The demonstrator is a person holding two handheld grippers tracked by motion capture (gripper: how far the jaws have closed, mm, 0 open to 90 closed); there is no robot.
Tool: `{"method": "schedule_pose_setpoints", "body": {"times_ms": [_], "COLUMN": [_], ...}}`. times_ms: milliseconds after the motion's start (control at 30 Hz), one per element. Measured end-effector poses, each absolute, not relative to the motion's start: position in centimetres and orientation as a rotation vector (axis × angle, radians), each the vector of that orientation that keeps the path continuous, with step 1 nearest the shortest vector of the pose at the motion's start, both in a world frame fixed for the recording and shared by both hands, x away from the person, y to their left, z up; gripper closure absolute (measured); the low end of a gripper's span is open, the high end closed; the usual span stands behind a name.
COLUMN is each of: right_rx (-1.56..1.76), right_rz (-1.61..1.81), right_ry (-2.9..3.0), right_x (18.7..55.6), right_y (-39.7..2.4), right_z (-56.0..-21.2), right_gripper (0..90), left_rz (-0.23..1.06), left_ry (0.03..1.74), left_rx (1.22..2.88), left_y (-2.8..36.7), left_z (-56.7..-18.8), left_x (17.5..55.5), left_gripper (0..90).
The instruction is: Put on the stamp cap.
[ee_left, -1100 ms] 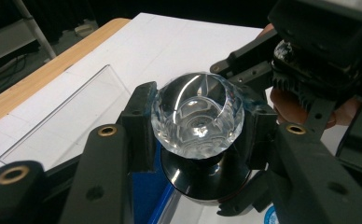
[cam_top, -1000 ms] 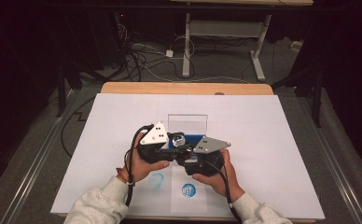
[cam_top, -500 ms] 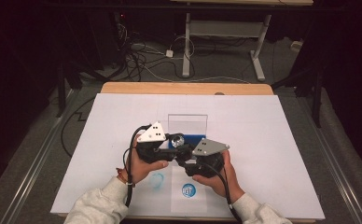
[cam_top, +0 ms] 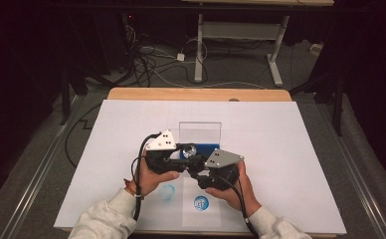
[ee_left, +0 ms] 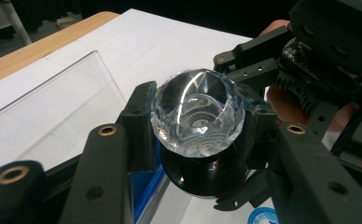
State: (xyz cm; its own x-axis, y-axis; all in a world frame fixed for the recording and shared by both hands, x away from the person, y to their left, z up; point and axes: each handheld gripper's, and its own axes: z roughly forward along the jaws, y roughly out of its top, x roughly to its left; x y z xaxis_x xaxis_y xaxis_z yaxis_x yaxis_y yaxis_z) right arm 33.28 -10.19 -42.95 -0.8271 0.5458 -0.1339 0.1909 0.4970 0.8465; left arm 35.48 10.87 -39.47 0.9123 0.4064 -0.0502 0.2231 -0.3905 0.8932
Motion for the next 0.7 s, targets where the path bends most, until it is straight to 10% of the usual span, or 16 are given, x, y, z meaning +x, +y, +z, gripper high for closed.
{"method": "schedule_pose_setpoints", "body": {"times_ms": [700], "right_rx": [0.624], "right_rz": [1.265], "right_ry": [2.326], "right_x": [33.57], "right_y": [-10.44], "right_z": [-43.39], "right_gripper": [34.4], "left_rz": [0.309], "left_ry": [0.442], "left_rx": [2.0], "left_y": [10.8], "left_z": [-38.54], "left_x": [34.61], "left_gripper": [54.2]}}
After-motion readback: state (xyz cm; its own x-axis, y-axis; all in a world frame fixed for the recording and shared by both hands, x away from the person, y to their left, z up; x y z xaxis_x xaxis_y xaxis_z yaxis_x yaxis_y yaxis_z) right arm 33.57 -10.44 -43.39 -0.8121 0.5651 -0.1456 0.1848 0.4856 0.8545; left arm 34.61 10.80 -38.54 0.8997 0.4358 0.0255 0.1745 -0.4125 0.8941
